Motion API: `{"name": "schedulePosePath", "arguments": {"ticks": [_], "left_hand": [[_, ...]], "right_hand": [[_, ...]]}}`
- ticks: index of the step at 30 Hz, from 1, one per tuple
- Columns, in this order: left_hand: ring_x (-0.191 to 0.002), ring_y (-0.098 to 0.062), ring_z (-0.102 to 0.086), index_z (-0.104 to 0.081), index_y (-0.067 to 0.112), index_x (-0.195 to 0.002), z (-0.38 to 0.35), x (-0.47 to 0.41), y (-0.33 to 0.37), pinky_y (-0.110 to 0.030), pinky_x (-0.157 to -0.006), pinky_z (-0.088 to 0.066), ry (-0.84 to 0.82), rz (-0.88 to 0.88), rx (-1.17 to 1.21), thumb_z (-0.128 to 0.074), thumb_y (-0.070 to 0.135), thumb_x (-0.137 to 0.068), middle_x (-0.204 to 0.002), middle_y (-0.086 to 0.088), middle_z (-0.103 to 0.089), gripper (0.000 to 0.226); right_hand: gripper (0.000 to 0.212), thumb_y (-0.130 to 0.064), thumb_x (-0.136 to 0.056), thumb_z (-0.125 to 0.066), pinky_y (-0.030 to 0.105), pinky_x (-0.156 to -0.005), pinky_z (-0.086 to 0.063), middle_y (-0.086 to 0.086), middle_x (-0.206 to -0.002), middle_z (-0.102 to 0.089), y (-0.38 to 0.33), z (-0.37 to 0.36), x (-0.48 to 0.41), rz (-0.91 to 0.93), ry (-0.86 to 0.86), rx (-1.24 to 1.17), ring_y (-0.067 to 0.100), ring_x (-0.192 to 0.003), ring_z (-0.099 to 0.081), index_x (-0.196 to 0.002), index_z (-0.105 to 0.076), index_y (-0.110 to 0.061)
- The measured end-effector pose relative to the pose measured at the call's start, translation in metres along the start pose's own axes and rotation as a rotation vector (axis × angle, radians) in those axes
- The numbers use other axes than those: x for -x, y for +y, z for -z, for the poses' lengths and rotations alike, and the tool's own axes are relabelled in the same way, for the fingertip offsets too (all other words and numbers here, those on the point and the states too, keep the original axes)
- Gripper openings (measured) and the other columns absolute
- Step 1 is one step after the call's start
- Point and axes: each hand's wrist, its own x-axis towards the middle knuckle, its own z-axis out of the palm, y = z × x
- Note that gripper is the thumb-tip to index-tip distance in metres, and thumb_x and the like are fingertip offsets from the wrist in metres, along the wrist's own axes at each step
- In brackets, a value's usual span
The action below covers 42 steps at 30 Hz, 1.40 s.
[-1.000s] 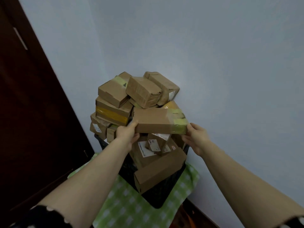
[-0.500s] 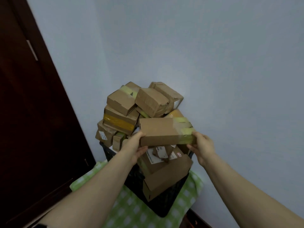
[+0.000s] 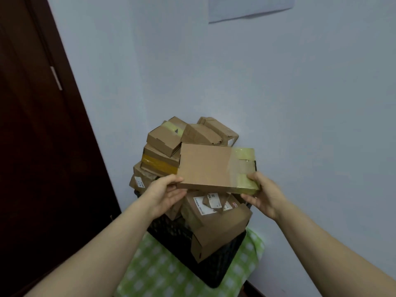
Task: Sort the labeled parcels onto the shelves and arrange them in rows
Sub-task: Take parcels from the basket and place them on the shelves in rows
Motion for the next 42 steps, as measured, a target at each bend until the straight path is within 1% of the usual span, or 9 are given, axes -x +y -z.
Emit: {"name": "schedulePosePath", "arguments": {"ticks": [5, 9, 14, 18, 21, 24, 33, 39, 42], "left_hand": [[-0.105, -0.042, -0.059, -0.046, -0.001, -0.128, 0.030, 0.030, 0.033, -0.043, -0.072, -0.056, 0.003, 0.128, 0.094, -0.052, 0.054, -0.089, -0.129, -0.034, -0.049, 0.068], [-0.074, -0.035, -0.071, -0.057, -0.006, -0.102, 0.056, 0.059, 0.060, -0.035, -0.050, -0.059, 0.027, 0.174, 0.076, -0.043, 0.083, -0.074, -0.100, -0.027, -0.067, 0.094], [-0.073, -0.026, -0.070, -0.062, 0.011, -0.107, 0.092, 0.085, 0.073, -0.028, -0.049, -0.058, 0.059, 0.162, 0.004, -0.066, 0.042, -0.071, -0.093, -0.014, -0.066, 0.048], [-0.063, -0.018, -0.069, -0.060, 0.008, -0.106, 0.106, 0.102, 0.066, -0.027, -0.054, -0.059, 0.042, 0.033, -0.047, -0.063, 0.022, -0.066, -0.081, -0.010, -0.069, 0.042], [-0.070, -0.018, -0.070, -0.061, 0.003, -0.110, 0.113, 0.108, 0.059, -0.030, -0.063, -0.059, 0.036, -0.058, 0.042, -0.060, 0.015, -0.068, -0.097, -0.012, -0.069, 0.044], [-0.073, -0.020, -0.071, -0.062, 0.001, -0.108, 0.120, 0.113, 0.052, -0.035, -0.069, -0.059, 0.052, -0.131, 0.103, -0.059, 0.010, -0.068, -0.099, -0.014, -0.070, 0.042], [-0.094, -0.024, -0.069, -0.064, 0.005, -0.113, 0.136, 0.126, 0.028, -0.040, -0.079, -0.058, -0.035, -0.156, 0.061, -0.061, -0.006, -0.068, -0.112, -0.015, -0.069, 0.047], [-0.119, -0.015, -0.052, -0.045, 0.021, -0.137, 0.143, 0.136, 0.046, -0.044, -0.112, -0.028, 0.209, -0.265, -0.173, -0.074, 0.011, -0.061, -0.121, 0.001, -0.061, 0.082], [-0.122, -0.016, -0.054, -0.050, 0.019, -0.136, 0.137, 0.142, 0.055, -0.040, -0.113, -0.030, 0.085, -0.289, -0.411, -0.078, 0.021, -0.064, -0.125, 0.001, -0.064, 0.077]], "right_hand": [[0.037, 0.010, -0.075, -0.066, 0.032, -0.065, -0.060, 0.007, -0.098, -0.068, -0.005, -0.032, 0.012, 0.195, -0.290, 0.146, 0.020, -0.084, -0.069, -0.104, -0.058, -0.011], [0.075, 0.000, -0.039, -0.083, 0.038, -0.085, -0.057, 0.004, -0.109, -0.066, 0.002, -0.055, 0.014, 0.349, -0.444, 0.267, 0.019, -0.106, -0.062, -0.110, -0.060, -0.011], [0.060, 0.025, -0.060, -0.068, 0.030, -0.066, -0.059, 0.001, -0.105, -0.067, 0.009, -0.082, 0.036, 0.378, -0.493, 0.324, 0.023, -0.107, -0.058, -0.103, -0.063, -0.017], [0.056, 0.015, -0.083, -0.056, 0.031, -0.050, -0.058, 0.010, -0.114, -0.062, 0.018, -0.104, 0.043, 0.195, -0.319, 0.058, 0.021, -0.080, -0.069, -0.130, -0.052, -0.016], [0.030, -0.015, -0.094, -0.049, 0.046, -0.074, -0.055, 0.020, -0.124, -0.058, 0.035, -0.111, 0.045, -0.188, -0.227, -0.322, 0.031, -0.096, -0.066, -0.122, -0.054, -0.005], [0.060, -0.050, -0.087, -0.055, 0.055, -0.091, -0.047, 0.026, -0.123, -0.055, 0.051, -0.121, 0.055, -0.316, -0.307, -0.448, 0.039, -0.116, -0.054, -0.125, -0.046, -0.004], [0.037, -0.007, -0.081, -0.070, 0.041, -0.071, -0.060, 0.012, -0.095, -0.072, 0.065, -0.166, 0.084, -0.032, -0.296, -0.201, 0.026, -0.088, -0.069, -0.115, -0.056, -0.004], [0.030, 0.001, -0.077, -0.072, 0.019, -0.047, -0.050, 0.004, -0.079, -0.073, 0.047, -0.173, 0.087, 0.172, -0.379, 0.098, 0.013, -0.062, -0.070, -0.104, -0.059, -0.005], [0.026, 0.001, -0.076, -0.073, 0.023, -0.052, -0.054, 0.002, -0.075, -0.074, 0.043, -0.178, 0.085, 0.173, -0.446, 0.151, 0.014, -0.065, -0.071, -0.097, -0.059, -0.008]]}}
